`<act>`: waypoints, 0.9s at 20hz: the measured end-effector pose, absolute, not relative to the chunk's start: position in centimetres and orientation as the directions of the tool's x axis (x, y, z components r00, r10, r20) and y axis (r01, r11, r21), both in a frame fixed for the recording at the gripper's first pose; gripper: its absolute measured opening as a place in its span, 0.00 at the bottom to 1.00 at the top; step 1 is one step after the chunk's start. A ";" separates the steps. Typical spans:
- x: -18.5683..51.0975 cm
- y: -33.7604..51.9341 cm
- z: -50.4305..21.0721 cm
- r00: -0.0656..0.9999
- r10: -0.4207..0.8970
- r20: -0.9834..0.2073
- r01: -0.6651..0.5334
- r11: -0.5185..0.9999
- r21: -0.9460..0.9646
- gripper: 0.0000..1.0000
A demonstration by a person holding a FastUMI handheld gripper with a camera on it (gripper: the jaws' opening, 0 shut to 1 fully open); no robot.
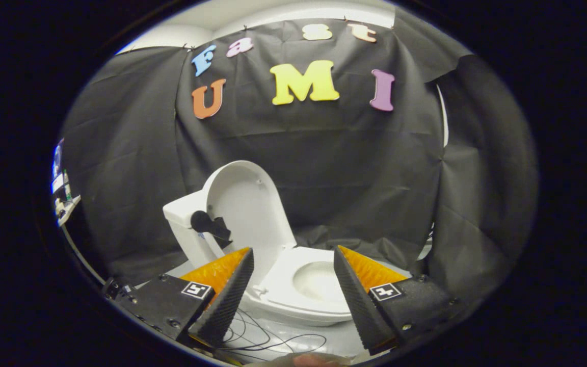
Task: Open the toilet lid.
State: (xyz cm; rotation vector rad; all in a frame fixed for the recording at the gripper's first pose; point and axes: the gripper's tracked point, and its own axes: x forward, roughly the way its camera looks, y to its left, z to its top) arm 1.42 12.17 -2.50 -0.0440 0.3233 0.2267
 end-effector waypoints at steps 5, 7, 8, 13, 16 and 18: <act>-0.7 7.0 -2.5 0.956 0.193 -0.223 -0.192 0.981 0.024 0.98; -1.1 6.1 -1.7 0.969 0.196 -0.153 -0.193 0.981 0.034 0.98; -1.3 5.8 -0.9 0.974 0.197 -0.108 -0.194 0.980 0.033 0.99; -1.4 6.1 -0.3 0.978 0.207 -0.004 -0.207 0.978 0.010 0.98; -1.3 6.0 -0.9 0.976 0.214 -0.028 -0.215 0.976 -0.018 0.99; -1.4 5.5 -0.4 0.979 0.203 -0.016 -0.203 0.979 -0.014 0.99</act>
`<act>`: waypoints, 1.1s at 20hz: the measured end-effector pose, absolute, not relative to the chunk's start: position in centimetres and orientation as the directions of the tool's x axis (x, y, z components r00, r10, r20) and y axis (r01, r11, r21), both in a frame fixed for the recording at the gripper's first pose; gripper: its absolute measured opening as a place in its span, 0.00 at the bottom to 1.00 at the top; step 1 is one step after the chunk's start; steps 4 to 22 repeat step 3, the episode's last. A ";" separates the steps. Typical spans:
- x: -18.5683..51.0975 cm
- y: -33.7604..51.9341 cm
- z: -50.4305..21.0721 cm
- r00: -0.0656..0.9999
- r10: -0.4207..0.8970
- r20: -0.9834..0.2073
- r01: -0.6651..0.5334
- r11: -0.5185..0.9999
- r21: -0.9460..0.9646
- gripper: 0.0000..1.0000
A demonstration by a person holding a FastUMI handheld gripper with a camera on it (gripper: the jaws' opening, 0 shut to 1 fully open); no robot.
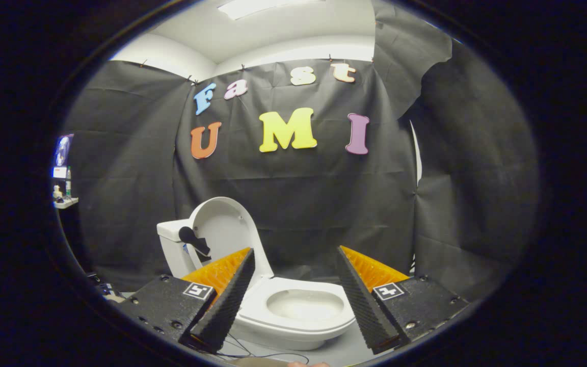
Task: Open the toilet lid.
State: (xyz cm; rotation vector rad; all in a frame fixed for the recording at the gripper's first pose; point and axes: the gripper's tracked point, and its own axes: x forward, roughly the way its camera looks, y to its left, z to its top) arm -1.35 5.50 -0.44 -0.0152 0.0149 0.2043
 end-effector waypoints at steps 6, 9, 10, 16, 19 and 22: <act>-1.3 4.5 0.0 0.983 0.182 -0.008 -0.182 0.983 0.012 0.99; -1.3 4.5 0.0 0.983 0.182 -0.008 -0.182 0.983 0.012 0.99; -1.3 4.5 0.0 0.983 0.182 -0.008 -0.182 0.983 0.012 0.99; -1.3 4.5 0.0 0.983 0.182 -0.008 -0.182 0.983 0.012 0.99; -1.3 4.5 0.0 0.983 0.182 -0.008 -0.182 0.983 0.012 0.99; -1.3 4.5 0.0 0.983 0.182 -0.008 -0.182 0.983 0.012 0.99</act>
